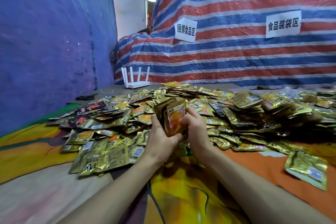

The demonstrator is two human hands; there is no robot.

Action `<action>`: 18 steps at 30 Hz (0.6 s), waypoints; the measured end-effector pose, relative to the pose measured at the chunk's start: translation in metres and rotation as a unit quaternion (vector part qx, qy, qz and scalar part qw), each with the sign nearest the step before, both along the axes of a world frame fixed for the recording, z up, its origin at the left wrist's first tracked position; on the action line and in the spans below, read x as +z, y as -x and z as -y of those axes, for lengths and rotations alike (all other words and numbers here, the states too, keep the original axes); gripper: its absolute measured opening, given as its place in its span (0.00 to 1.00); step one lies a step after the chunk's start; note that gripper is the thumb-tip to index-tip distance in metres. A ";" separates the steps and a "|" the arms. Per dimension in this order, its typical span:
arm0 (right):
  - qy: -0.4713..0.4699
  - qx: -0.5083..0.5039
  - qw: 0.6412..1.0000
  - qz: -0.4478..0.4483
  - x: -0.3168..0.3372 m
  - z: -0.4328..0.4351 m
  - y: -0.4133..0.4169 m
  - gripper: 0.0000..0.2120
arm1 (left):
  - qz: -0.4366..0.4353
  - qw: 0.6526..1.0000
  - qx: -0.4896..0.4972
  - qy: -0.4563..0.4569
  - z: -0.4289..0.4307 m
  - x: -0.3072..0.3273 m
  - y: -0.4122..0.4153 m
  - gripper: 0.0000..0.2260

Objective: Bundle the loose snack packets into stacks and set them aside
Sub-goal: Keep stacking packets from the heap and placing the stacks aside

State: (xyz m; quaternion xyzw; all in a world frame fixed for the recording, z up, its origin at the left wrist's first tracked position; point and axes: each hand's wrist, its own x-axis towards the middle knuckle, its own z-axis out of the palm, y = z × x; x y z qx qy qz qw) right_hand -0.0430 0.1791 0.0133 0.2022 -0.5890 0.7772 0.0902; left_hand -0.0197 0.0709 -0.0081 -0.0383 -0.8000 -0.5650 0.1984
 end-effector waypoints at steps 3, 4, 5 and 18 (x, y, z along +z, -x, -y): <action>-0.012 -0.007 1.000 -0.002 -0.002 0.001 0.001 0.12 | -0.015 0.999 -0.029 -0.020 -0.002 -0.002 -0.001 0.31; -0.001 -0.007 1.000 0.003 -0.002 0.003 0.000 0.11 | -0.019 0.999 -0.038 -0.031 -0.003 -0.001 -0.001 0.26; 0.017 -0.010 1.000 0.010 -0.001 0.005 -0.001 0.13 | -0.028 0.998 -0.043 -0.046 -0.004 -0.001 -0.002 0.22; 0.046 -0.006 0.994 0.101 0.005 0.003 -0.004 0.27 | -0.082 0.996 -0.043 -0.023 -0.001 0.003 0.001 0.34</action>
